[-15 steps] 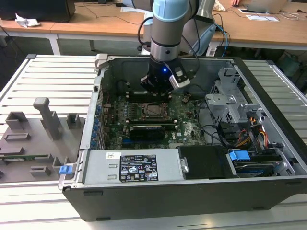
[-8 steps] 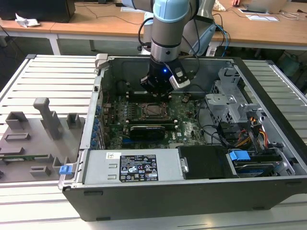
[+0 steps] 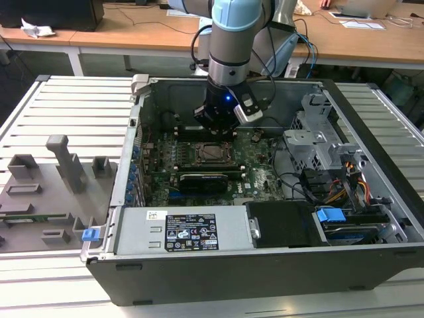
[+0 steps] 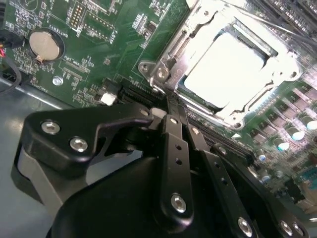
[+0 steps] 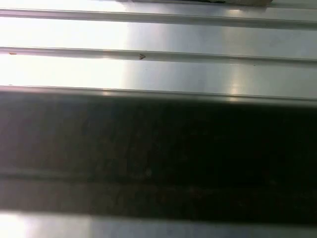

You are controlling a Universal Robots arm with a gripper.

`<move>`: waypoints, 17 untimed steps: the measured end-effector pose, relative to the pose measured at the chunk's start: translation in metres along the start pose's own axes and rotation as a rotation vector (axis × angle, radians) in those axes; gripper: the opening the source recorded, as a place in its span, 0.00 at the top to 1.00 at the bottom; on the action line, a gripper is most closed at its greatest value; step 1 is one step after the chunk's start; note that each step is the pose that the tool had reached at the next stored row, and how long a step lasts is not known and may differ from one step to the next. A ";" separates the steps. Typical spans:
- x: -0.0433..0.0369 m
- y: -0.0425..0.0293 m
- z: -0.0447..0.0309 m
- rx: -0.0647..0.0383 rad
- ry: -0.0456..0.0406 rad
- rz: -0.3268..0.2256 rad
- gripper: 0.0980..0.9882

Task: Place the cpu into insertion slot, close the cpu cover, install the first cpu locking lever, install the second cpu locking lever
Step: 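Install the first cpu locking lever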

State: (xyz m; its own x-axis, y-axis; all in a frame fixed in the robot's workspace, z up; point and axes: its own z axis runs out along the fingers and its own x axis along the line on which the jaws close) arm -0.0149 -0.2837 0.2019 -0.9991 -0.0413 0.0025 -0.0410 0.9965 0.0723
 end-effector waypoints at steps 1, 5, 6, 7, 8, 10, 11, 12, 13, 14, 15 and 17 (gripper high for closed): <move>-0.0002 -0.0003 0.0005 0.002 0.0011 0.000 0.99; -0.0004 -0.0002 -0.0006 0.001 0.0011 0.000 0.99; -0.0004 0.0000 -0.0034 0.001 0.0013 0.000 0.99; -0.0004 0.0002 -0.0055 0.001 0.0014 0.000 0.99; -0.0004 0.0002 -0.0065 0.002 0.0015 0.000 0.99; -0.0004 0.0003 -0.0067 0.001 0.0012 0.000 0.99; -0.0004 -0.0003 -0.0069 0.001 0.0015 0.000 0.99; -0.0003 -0.0018 -0.0070 0.001 0.0015 0.000 0.99; -0.0003 -0.0028 -0.0070 0.001 0.0014 0.000 0.99; -0.0002 -0.0034 -0.0071 0.001 0.0014 0.000 0.99; -0.0002 -0.0037 -0.0071 0.001 0.0014 0.000 0.99; -0.0002 -0.0046 -0.0072 0.001 0.0014 0.000 0.99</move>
State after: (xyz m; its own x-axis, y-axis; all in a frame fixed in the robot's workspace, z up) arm -0.0145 -0.2888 0.2087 -0.9991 -0.0412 0.0040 -0.0409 0.9966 0.0709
